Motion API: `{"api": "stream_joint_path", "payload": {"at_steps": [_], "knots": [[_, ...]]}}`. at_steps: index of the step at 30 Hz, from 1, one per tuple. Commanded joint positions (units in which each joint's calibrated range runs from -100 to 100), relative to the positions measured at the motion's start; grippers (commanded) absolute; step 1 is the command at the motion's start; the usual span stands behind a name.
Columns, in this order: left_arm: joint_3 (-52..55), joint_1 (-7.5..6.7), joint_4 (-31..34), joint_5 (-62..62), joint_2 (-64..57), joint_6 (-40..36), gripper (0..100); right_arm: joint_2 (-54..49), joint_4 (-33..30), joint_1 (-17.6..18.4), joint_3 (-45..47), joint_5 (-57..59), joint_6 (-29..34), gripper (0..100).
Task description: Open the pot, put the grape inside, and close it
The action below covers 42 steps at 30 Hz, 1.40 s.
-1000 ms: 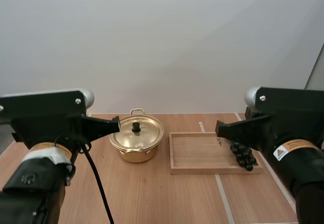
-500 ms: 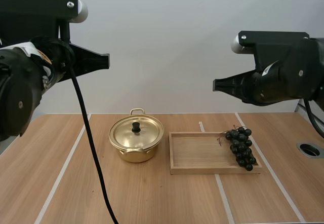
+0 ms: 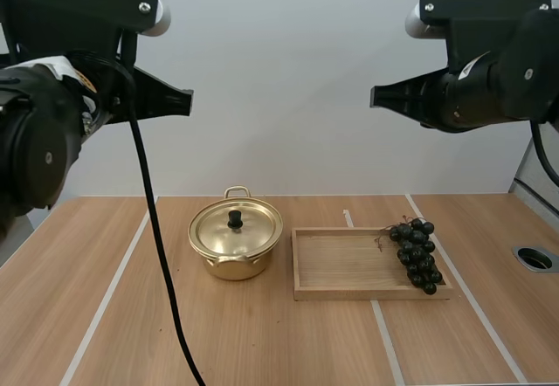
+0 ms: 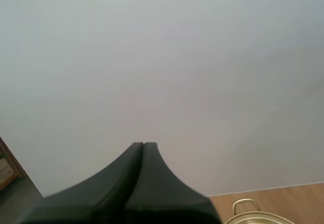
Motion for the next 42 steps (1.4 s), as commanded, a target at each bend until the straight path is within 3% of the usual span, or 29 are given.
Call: {"api": "stream_joint_path", "payload": {"at_steps": [1,3,4,6,7,8,18,26,33,38,42], "knots": [[-0.83,0.07,-1.3,-1.41,0.81,1.54,0,-0.71,-0.09,0.14,-0.92,-0.98,-4.2,0],[-0.83,0.07,-2.61,-1.41,0.81,3.11,10,-0.71,0.11,0.14,-0.92,-0.98,-4.92,4],[-0.83,0.07,-3.54,-1.41,0.81,4.67,21,-0.71,0.11,0.14,-0.92,-1.17,-4.92,18],[-0.83,0.07,-3.91,-1.41,0.81,7.04,51,-0.71,0.11,0.14,-0.92,-1.74,-6.09,63],[-0.83,0.07,-3.91,-1.48,0.81,7.54,75,-0.71,0.27,0.14,-0.92,-2.33,-7.2,92],[-0.83,0.07,-3.91,-1.71,0.81,7.71,100,-0.71,0.27,0.14,-0.92,-2.99,-8.21,100],[-0.99,-0.06,-5.84,0.7,1.92,14.63,100,-0.71,-0.21,0.14,-0.92,-3.0,-9.32,100],[-5.28,-0.15,-24.46,17.9,15.2,29.32,100,-0.58,-0.46,0.14,-0.92,-3.0,-9.52,100],[-13.93,-0.15,-28.74,26.5,27.66,30.09,100,-0.58,-0.46,0.14,-0.92,-2.86,-9.96,100],[-15.7,-0.22,-35.29,33.01,33.67,33.35,100,-0.02,-0.46,0.14,-0.92,-2.21,-10.06,100],[-15.7,-1.72,-35.63,34.82,37.52,34.13,100,0.56,-0.37,0.14,-0.92,-1.8,-10.06,100]]}}
